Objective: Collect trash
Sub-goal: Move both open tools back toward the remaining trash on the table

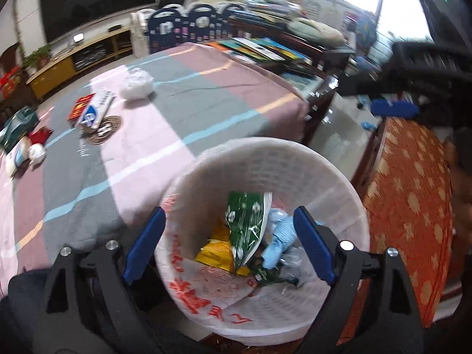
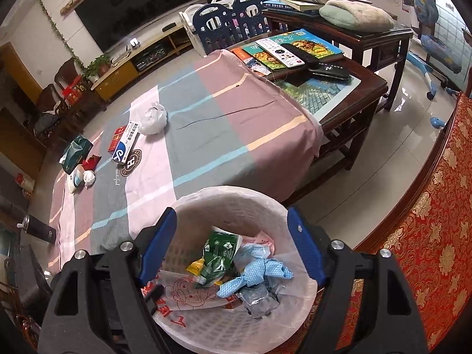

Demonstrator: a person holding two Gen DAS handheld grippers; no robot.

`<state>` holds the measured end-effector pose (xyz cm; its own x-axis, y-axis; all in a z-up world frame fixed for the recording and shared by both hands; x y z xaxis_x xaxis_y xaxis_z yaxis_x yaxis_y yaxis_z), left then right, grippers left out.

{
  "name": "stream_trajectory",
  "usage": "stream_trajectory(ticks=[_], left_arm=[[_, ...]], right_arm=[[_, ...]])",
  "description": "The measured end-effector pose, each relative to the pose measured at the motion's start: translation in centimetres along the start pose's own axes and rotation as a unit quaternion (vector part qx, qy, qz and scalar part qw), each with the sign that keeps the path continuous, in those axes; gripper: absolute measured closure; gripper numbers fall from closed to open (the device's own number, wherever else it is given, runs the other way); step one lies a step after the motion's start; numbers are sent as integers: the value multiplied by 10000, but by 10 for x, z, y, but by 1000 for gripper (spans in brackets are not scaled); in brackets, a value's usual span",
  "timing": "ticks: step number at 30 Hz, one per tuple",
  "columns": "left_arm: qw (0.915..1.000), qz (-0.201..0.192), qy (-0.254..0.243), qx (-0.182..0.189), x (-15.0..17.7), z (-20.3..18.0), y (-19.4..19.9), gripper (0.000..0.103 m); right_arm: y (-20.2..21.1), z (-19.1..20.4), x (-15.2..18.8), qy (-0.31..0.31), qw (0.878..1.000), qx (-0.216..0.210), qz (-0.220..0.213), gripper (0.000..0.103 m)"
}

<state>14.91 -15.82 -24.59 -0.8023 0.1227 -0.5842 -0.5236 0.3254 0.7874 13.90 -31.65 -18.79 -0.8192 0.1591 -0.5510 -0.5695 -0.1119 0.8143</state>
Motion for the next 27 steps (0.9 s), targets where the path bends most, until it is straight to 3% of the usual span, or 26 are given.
stream_trajectory(ticks=[4, 10, 15, 22, 24, 27], left_arm=[[9951, -174, 944, -222, -13, 48, 7, 10], [9712, -592, 2106, -945, -21, 133, 21, 10], [9478, -984, 2609, -1547, -25, 191, 33, 9], [9219, -1221, 3272, -1678, -39, 246, 39, 9], [9147, -1265, 3419, -1742, -43, 262, 38, 9], [8990, -1264, 3737, -1900, -45, 287, 33, 9]], right_arm=[[-4, 10, 1, 45, 9999, -89, 42, 27], [4, 28, -7, 324, 9991, -42, -285, 26], [10, 49, -14, 793, 9939, 278, -715, 17], [-4, 83, -19, 1341, 9850, 494, -972, 17], [-7, 93, -20, 1438, 9836, 372, -1027, 16], [-18, 109, -25, 1386, 9861, 95, -909, 6]])
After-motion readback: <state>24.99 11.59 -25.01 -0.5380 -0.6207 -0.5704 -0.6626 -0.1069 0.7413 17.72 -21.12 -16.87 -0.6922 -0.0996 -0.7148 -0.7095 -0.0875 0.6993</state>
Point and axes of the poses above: each gripper's, at about its wrist camera, not at the fingertips, and y roughly against the way its jaws point, z to its left, x to its underside, the point moved 8 cm from there along -y, roughly the way its jaws point, and after that the axes turned 13 degrees about y, right-handed, at the moved point
